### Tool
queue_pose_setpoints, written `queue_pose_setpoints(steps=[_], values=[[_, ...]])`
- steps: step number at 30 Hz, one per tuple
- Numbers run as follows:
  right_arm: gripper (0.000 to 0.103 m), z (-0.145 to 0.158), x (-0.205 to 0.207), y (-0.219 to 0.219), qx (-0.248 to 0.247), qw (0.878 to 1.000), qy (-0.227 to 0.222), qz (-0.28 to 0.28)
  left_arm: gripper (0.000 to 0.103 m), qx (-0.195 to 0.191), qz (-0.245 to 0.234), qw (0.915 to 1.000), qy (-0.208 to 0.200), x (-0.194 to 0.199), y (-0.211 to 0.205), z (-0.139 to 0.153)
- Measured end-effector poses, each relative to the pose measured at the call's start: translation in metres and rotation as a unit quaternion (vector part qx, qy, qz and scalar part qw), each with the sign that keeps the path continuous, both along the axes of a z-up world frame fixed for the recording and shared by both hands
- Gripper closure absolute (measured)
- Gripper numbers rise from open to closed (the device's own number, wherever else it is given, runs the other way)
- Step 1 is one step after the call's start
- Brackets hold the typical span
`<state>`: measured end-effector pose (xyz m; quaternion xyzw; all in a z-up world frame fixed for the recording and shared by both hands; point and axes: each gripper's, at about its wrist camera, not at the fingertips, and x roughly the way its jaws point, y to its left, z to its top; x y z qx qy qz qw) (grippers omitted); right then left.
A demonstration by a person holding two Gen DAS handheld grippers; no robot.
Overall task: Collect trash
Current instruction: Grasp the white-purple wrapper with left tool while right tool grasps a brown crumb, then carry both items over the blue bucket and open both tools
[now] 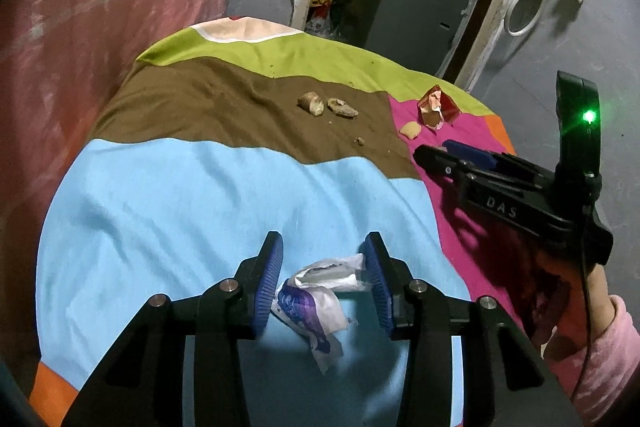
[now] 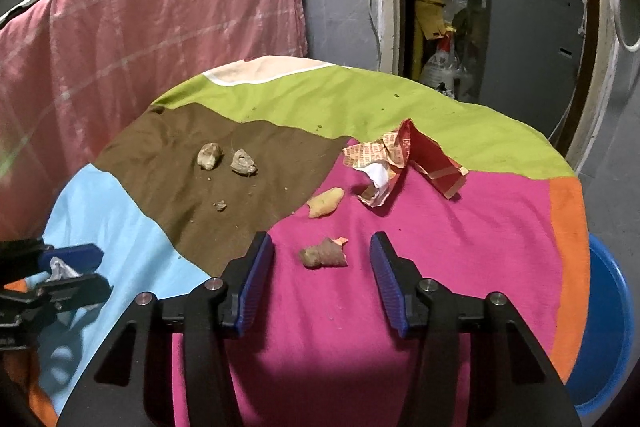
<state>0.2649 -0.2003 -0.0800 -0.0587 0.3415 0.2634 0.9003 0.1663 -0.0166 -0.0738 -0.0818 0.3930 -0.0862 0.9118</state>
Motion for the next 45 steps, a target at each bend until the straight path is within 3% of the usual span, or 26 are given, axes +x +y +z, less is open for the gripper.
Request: queue_pose_setpoints(steps=[7, 11, 22, 28, 34, 40, 45], values=[[0.069, -0.003, 0.0, 0.001, 0.014, 1.0, 0.004, 0.008, 0.074, 0.01, 0.006, 0.9999, -0.003, 0.005, 0.0, 0.0], [0.082, -0.002, -0.004, 0.0, 0.025, 1.0, 0.01, 0.013, 0.08, 0.0, 0.012, 0.9999, -0.003, 0.009, 0.006, 0.0], [0.082, 0.013, -0.038, -0.007, 0.047, 0.998, -0.027, 0.013, 0.086, 0.0, 0.023, 0.9996, -0.016, 0.004, 0.006, 0.005], [0.082, 0.038, -0.062, -0.022, 0.083, 0.994, -0.077, 0.003, 0.087, 0.009, 0.023, 0.9969, -0.075, -0.006, -0.006, 0.027], [0.082, 0.074, -0.087, -0.046, 0.102, 0.981, -0.16, -0.026, 0.087, -0.001, 0.009, 0.9864, -0.164, -0.012, -0.032, 0.066], [0.082, 0.114, -0.109, -0.085, 0.108, 0.959, -0.248, -0.086, 0.087, -0.022, -0.018, 0.9653, -0.259, -0.014, -0.074, 0.106], [0.082, 0.14, -0.12, -0.119, 0.094, 0.937, -0.309, -0.136, 0.087, -0.044, -0.041, 0.9496, -0.308, -0.008, -0.117, 0.128]])
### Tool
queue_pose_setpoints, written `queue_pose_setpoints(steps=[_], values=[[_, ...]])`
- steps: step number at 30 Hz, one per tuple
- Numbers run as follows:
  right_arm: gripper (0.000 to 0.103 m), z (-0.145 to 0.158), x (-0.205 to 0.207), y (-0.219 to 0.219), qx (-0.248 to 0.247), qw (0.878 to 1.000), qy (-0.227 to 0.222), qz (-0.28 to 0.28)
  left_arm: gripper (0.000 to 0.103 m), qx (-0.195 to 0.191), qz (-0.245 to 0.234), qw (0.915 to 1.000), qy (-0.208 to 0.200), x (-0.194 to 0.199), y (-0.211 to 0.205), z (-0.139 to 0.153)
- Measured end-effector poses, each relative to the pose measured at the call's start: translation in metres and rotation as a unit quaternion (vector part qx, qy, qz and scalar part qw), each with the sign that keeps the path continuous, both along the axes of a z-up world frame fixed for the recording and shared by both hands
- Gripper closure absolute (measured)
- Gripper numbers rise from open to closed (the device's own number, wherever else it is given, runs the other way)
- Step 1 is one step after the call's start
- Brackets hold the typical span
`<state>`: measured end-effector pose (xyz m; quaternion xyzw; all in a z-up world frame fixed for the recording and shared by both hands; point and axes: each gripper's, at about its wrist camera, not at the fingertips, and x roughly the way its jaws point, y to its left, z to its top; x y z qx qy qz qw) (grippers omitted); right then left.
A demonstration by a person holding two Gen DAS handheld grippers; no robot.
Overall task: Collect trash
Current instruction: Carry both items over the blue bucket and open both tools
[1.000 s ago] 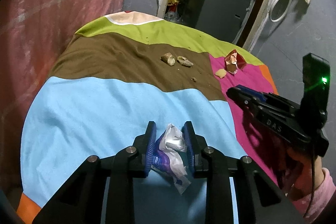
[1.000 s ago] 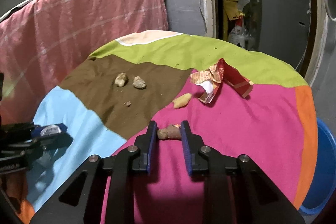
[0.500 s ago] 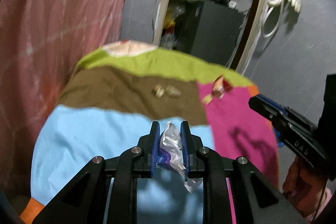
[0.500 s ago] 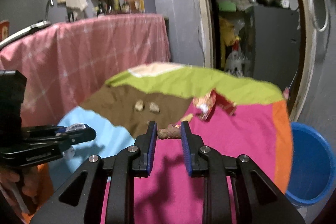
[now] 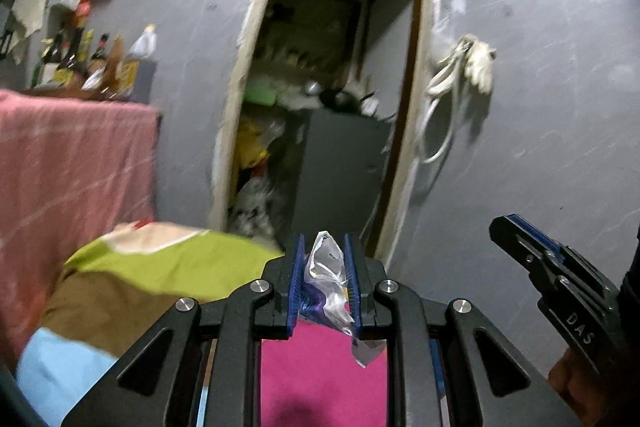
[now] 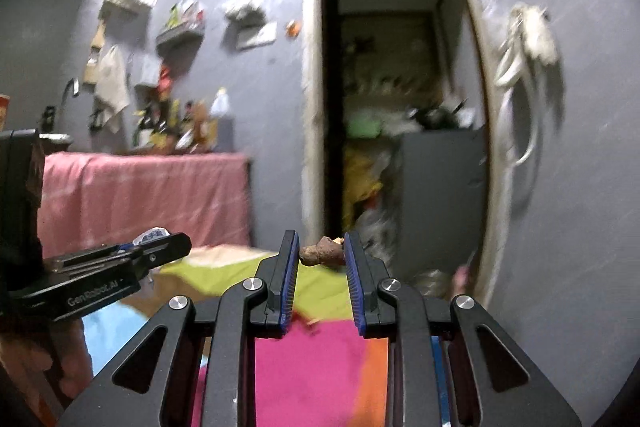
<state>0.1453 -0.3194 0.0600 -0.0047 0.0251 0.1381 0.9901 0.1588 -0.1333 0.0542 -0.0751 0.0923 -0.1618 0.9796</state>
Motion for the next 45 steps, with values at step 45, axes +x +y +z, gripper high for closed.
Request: queue_pose_setpoints(steps=[45], values=[[0.071, -0.123, 0.088, -0.16, 0.056, 0.976, 0.141, -0.158, 0.071, 0.041, -0.087, 0.9779, 0.186, 0.157, -0.182, -0.113]])
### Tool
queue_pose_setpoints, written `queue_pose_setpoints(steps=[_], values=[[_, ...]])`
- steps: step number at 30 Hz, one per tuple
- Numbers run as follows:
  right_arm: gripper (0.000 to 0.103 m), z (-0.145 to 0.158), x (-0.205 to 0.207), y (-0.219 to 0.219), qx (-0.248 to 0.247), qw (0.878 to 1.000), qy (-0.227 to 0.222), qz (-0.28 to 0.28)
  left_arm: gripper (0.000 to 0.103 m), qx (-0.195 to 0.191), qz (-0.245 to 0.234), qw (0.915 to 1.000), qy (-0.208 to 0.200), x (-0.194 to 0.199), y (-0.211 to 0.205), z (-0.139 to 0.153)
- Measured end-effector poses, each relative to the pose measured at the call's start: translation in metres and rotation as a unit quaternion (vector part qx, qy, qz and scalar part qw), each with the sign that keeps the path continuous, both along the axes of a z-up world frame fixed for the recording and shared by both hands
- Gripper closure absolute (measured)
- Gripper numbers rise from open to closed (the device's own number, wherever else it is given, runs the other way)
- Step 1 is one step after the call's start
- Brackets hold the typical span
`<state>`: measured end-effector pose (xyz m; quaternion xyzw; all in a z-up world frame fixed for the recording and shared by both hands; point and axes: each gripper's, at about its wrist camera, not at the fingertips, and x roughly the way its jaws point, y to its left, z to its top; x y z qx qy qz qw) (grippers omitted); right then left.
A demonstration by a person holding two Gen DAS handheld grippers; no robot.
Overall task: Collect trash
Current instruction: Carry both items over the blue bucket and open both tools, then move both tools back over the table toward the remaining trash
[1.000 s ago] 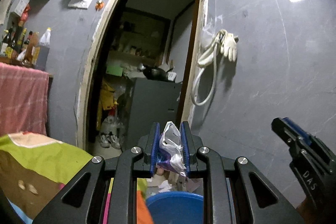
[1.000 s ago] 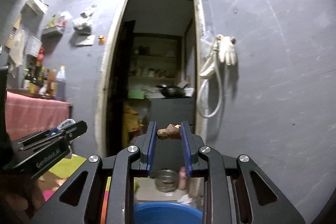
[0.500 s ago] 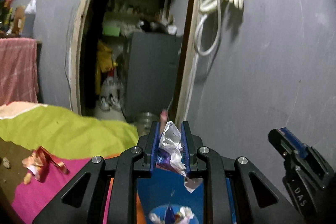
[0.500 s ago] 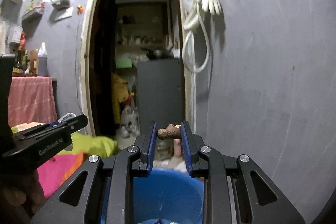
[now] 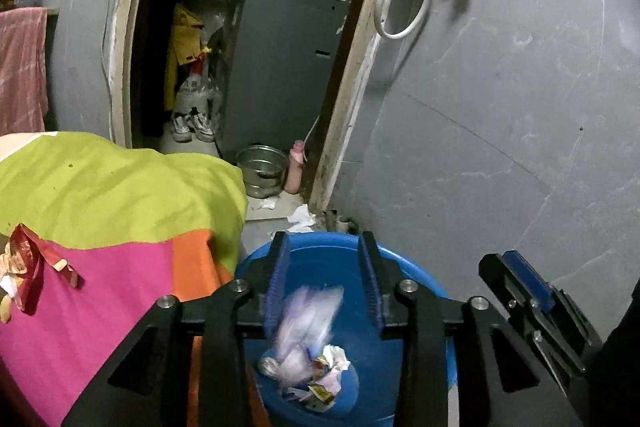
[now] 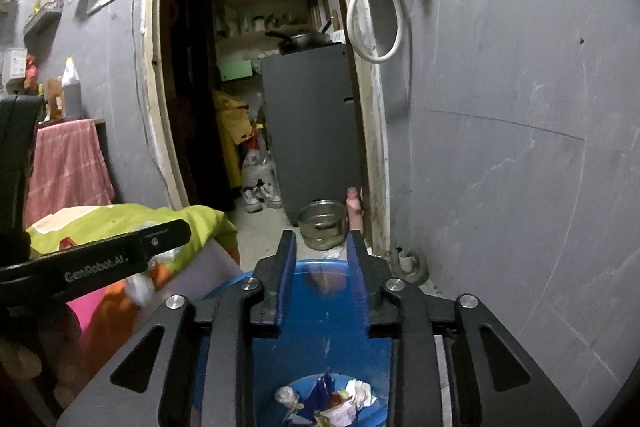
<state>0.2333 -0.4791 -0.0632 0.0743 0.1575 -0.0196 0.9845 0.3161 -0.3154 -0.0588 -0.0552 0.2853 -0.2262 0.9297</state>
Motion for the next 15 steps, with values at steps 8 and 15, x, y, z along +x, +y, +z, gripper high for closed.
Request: queue_pose_setpoints(steps=[8, 15], values=[[0.055, 0.016, -0.008, -0.004, 0.004, 1.0, -0.016, -0.008, 0.058, -0.029, 0.004, 0.9994, -0.018, -0.011, 0.017, 0.027], [0.028, 0.059, -0.031, 0.005, -0.009, 0.998, -0.065, -0.015, 0.04, -0.051, 0.02, 0.9969, -0.057, -0.034, 0.049, 0.067]])
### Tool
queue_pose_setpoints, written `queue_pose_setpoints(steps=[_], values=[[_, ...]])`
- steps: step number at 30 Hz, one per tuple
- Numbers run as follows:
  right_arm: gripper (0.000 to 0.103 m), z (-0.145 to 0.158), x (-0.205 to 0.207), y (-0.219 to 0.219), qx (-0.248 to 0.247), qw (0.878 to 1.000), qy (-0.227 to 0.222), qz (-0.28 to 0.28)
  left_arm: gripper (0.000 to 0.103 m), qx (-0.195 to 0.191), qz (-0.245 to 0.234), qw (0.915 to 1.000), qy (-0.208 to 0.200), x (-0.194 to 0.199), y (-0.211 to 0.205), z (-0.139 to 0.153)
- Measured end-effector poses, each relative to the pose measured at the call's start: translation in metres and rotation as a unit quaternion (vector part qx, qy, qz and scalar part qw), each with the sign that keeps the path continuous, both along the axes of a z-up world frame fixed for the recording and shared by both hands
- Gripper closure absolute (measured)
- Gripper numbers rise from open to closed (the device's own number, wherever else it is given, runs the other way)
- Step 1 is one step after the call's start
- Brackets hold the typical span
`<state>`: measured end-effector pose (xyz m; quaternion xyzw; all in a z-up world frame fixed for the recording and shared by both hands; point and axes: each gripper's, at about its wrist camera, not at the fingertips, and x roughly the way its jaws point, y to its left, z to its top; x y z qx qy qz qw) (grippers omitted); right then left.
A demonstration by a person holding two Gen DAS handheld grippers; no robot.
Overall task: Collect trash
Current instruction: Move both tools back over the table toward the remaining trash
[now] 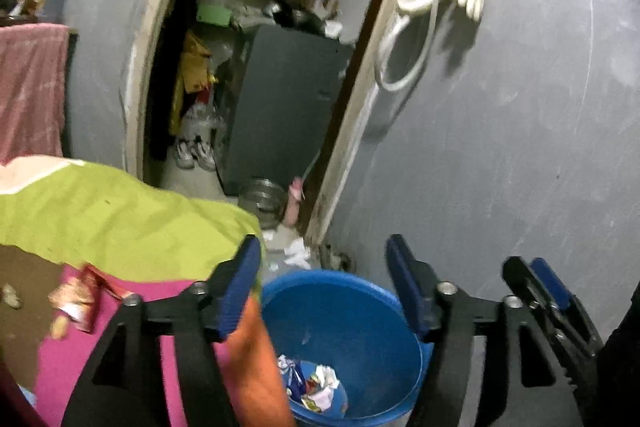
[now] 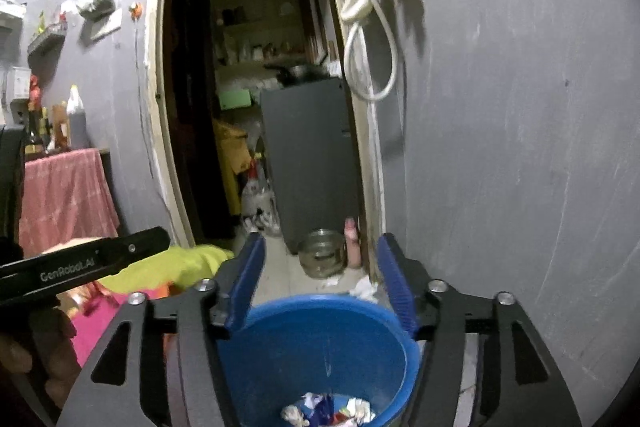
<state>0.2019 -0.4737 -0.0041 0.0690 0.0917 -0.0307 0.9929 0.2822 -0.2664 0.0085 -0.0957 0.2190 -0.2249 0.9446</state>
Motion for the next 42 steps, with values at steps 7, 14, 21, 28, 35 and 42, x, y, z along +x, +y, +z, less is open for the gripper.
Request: queue_pose_setpoints(steps=[7, 14, 21, 28, 35, 42], values=[[0.013, 0.047, -0.024, 0.028, -0.01, 0.998, -0.06, 0.014, 0.015, -0.019, 0.044, 0.9971, -0.06, -0.03, 0.062, 0.041], [0.0, 0.076, -0.041, 0.07, -0.018, 0.994, -0.103, 0.04, 0.005, -0.014, 0.09, 0.9891, -0.116, -0.065, 0.126, 0.069], [0.0, 0.088, -0.052, 0.116, -0.016, 0.989, -0.124, 0.073, 0.002, 0.002, 0.112, 0.9846, -0.135, -0.095, 0.183, 0.072], [0.0, 0.086, -0.061, 0.167, -0.021, 0.984, -0.148, 0.098, 0.002, 0.02, 0.147, 0.9777, -0.149, -0.115, 0.231, 0.066], [0.0, 0.077, -0.059, 0.205, -0.026, 0.979, -0.161, 0.119, 0.002, 0.033, 0.176, 0.9717, -0.153, -0.123, 0.266, 0.05], [0.0, 0.06, -0.036, 0.224, -0.051, 0.98, -0.128, 0.141, 0.002, 0.061, 0.186, 0.9745, -0.11, -0.107, 0.293, 0.018]])
